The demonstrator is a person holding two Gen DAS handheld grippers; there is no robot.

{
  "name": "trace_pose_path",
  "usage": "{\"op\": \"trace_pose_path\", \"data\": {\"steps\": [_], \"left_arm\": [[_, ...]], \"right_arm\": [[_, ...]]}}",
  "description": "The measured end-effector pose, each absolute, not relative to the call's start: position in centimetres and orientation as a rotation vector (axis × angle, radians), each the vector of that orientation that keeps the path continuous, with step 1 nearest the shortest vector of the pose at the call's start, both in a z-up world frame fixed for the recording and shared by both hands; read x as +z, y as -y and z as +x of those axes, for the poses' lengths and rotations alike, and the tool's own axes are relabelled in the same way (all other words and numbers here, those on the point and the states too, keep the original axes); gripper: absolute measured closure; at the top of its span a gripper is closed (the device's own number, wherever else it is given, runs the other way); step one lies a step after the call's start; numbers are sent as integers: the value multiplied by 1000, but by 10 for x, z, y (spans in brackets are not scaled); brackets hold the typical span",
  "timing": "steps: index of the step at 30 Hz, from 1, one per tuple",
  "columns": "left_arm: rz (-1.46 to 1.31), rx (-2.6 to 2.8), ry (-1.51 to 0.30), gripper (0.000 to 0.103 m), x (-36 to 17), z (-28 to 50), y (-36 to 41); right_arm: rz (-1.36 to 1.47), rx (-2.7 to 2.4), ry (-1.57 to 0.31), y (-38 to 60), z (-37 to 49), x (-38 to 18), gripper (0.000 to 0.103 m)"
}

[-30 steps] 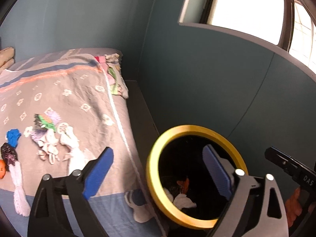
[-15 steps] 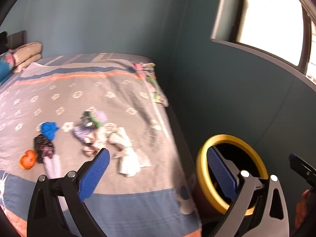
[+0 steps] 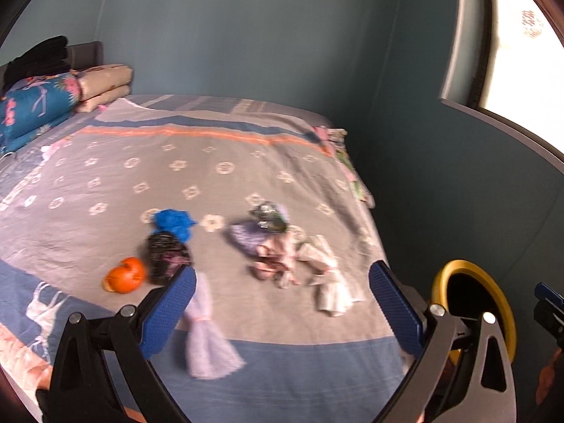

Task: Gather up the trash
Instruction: 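Move both tools back toward the remaining trash on the bed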

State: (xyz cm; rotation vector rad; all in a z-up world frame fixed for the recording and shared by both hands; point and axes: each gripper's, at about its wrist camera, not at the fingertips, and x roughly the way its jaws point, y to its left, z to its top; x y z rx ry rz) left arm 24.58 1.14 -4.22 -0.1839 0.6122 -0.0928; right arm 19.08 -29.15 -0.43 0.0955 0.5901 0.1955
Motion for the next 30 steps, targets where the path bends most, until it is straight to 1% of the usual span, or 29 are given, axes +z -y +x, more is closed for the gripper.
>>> {"op": "trace_pose_path", "data": {"steps": [9,16,20,30], "left_arm": [[-206,28,-632,8,-60,247,-80],[-232,119,-673,8,-85,252,-134],[-261,158,-699,8,-102,256,-157],[-282,218,-760,8,-139,273,-196]], "right_arm": [[75,339,-667,224,214,-20,8],[41,444,-741,163,234,-40,8],[62,502,-809,134,249,-56,8],[-23,545,-885,76,270,-90,8]]}}
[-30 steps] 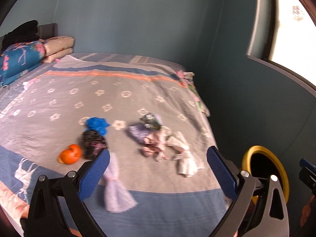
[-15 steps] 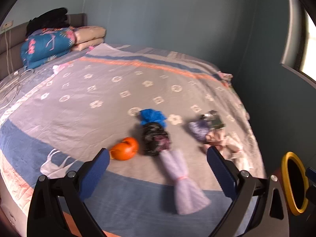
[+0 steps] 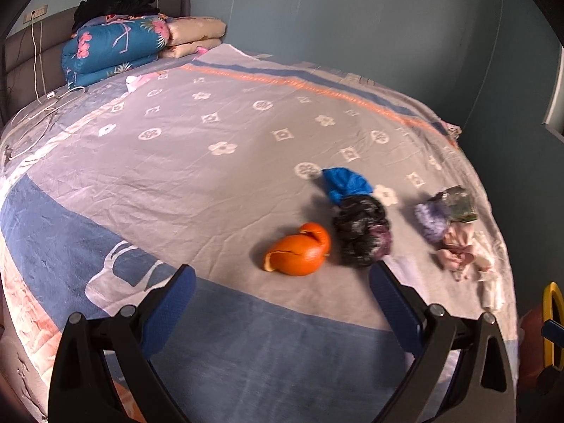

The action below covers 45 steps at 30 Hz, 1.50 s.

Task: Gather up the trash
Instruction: 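Move both tools back toward the remaining trash on the bed, then grasp the orange with the left gripper while the right grasps the white mesh sleeve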

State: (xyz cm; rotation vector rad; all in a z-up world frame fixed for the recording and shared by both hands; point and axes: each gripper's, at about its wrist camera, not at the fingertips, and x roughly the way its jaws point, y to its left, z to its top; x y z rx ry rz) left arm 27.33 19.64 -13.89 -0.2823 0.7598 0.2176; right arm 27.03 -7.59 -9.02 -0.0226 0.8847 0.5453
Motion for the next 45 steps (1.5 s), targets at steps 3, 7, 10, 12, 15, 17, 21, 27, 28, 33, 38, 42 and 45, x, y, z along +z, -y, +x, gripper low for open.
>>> {"op": "trace_pose_path", "data": {"steps": [3,7,10,12,15,17,21,27,28,33,38,42,45], "left_arm": [[-286,220,-778,8,-150,281,-203],[-255,209,-799,8,-160,295,-204],[-223,209,-815,8,-167,306,-203],[-214,208,-830,8,-173,315,-205],[-233,193,-842,8,-178,323,-208],[-250,184,-841,9,-182,328,-209],[-247,156,-840,14,-186,333,-203],[-210,111,-861,27,-195,344,-193],[-210,101,-871,29,-198,347,-192],[-240,82,-882,50,-204,349,-194],[-259,81,-852,56,-199,344,-196],[-303,69,-844,58,-197,340,-200],[-345,66,-832,59,-194,335,-206]], "right_arm": [[-33,558,-907,65,278,-100,8],[-53,572,-922,48,288,-113,8],[-78,581,-933,36,296,-122,8],[-80,588,-943,29,302,-129,8],[-84,601,-962,22,310,-136,9],[-89,613,-975,16,314,-141,9],[-120,617,-990,4,322,-151,14],[-144,610,-1015,-3,332,-163,23],[-144,609,-1025,-4,336,-166,25],[-147,598,-1048,-8,342,-175,36],[-171,618,-1076,-17,342,-186,58],[-167,607,-1095,-18,343,-191,68],[-154,605,-1095,-16,343,-190,74]]}}
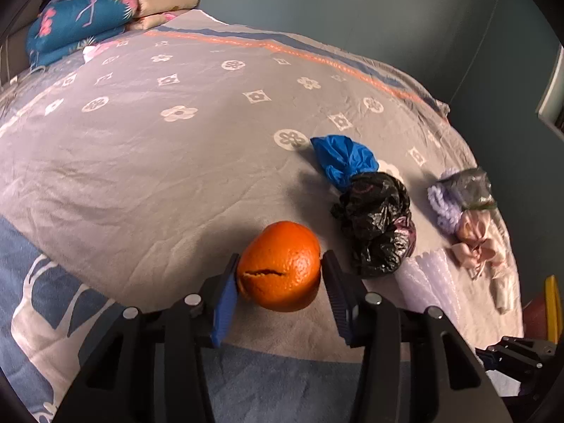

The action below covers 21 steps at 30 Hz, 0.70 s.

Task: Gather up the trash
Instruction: 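Grasp the orange with the left gripper while the right grasps the white mesh sleeve, then carry the orange and white mesh sleeve over the yellow-rimmed bin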

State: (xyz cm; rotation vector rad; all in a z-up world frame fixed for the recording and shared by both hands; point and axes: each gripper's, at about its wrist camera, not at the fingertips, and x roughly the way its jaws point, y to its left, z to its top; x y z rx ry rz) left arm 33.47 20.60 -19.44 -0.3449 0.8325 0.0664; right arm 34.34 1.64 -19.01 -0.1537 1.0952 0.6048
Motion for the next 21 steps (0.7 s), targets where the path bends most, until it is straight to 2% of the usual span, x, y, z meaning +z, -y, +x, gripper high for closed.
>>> {"op": "trace_pose_path", "data": {"steps": [5,21], "left_arm": [[-424,68,-823,59,-193,322,-216],[-371,89,-775,59,-173,289,-197]], "right_arm": [[-142,579,-1077,-8,341,-183,76],[-123,585,-1012,30,291,-135,76]]}}
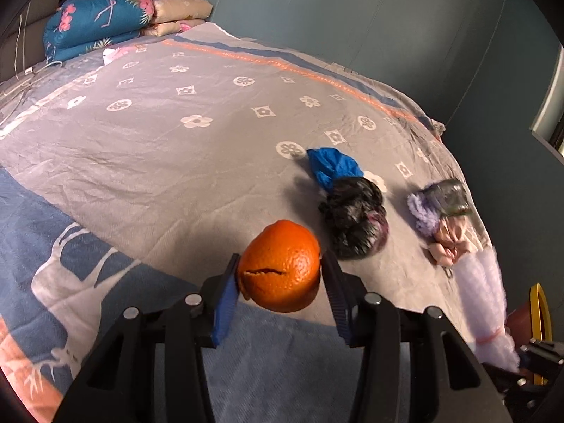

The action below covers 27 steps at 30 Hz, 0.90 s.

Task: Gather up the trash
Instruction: 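Carry the orange and white mesh sleeve over the yellow-rimmed bin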

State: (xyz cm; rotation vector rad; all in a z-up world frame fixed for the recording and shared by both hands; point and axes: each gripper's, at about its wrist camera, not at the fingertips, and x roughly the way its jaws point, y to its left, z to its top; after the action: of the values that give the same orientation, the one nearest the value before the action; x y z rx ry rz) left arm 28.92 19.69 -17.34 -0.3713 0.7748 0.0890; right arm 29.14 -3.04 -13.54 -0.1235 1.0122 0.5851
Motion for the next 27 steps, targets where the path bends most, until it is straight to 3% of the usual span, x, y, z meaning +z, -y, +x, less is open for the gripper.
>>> {"op": "trace_pose_path", "data": {"steps": [27], "left_arm": [[-186,-58,-734,60,-75,212,-74]], "right_arm": [[6,530,-864,157,202,-50,76]]}}
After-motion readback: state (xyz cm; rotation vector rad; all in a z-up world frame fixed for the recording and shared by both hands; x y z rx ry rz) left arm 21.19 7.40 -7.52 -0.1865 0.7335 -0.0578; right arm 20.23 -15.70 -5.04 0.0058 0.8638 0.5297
